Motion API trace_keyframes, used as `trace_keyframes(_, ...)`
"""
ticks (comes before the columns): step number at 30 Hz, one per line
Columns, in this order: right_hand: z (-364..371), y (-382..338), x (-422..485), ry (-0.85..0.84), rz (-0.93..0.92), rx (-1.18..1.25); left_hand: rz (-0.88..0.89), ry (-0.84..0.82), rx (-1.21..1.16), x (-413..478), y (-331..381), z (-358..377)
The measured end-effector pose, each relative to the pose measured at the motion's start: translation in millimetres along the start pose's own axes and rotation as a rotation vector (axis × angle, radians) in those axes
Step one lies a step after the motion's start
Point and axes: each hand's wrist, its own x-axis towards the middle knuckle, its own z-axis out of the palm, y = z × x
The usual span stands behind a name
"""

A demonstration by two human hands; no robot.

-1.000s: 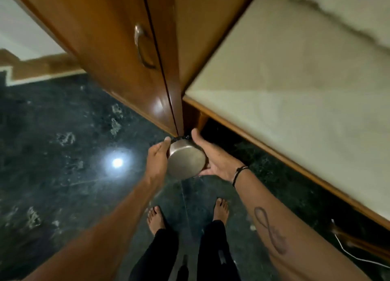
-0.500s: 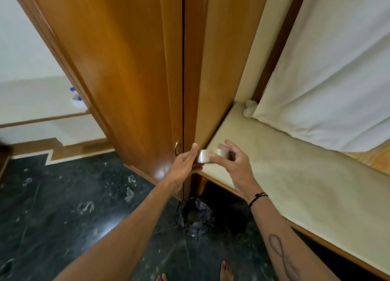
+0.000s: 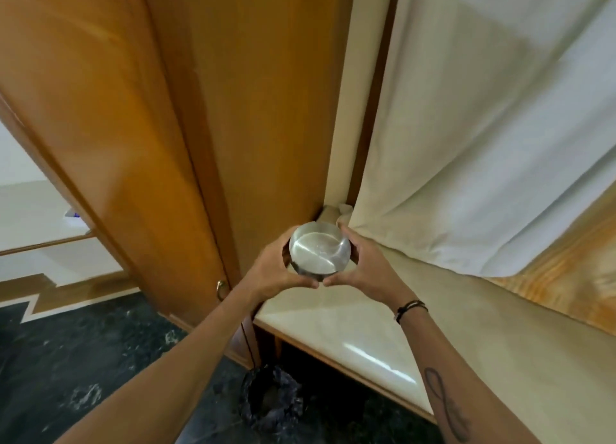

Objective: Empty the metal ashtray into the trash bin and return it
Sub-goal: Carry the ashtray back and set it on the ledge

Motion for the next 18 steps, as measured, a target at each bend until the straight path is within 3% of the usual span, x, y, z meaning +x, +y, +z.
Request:
trace_keyframes(11, -37, 94, 36, -0.042, 0.055, -0.020, -0.185, 0.018, 0.104, 55, -33, 87)
trace_keyframes(18, -4, 145, 65, -0.125, 0.178, -0.001, -0.350, 0.001, 0.201, 79, -80, 97)
